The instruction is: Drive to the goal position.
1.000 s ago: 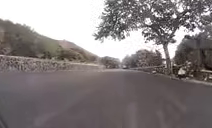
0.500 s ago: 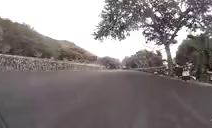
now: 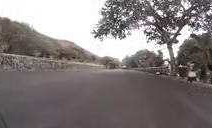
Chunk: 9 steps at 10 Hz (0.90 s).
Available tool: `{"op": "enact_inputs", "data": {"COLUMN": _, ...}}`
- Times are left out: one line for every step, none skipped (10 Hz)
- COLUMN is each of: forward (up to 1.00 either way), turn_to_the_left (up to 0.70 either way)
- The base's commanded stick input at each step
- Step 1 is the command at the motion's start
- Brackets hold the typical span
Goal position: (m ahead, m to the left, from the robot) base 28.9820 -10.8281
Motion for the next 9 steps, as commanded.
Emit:
{"op": "enact_inputs", "data": {"forward": 0.7, "turn_to_the_left": 0.0}}
{"op": "enact_inputs", "data": {"forward": 0.7, "turn_to_the_left": 0.0}}
{"op": "enact_inputs", "data": {"forward": 0.7, "turn_to_the_left": 0.0}}
{"op": "enact_inputs", "data": {"forward": 0.7, "turn_to_the_left": 0.0}}
{"op": "enact_inputs", "data": {"forward": 0.7, "turn_to_the_left": 0.0}}
{"op": "enact_inputs", "data": {"forward": 0.7, "turn_to_the_left": 0.0}}
{"op": "enact_inputs", "data": {"forward": 0.7, "turn_to_the_left": 0.0}}
{"op": "enact_inputs", "data": {"forward": 0.7, "turn_to_the_left": 0.0}}
{"op": "enact_inputs", "data": {"forward": 0.7, "turn_to_the_left": 0.0}}
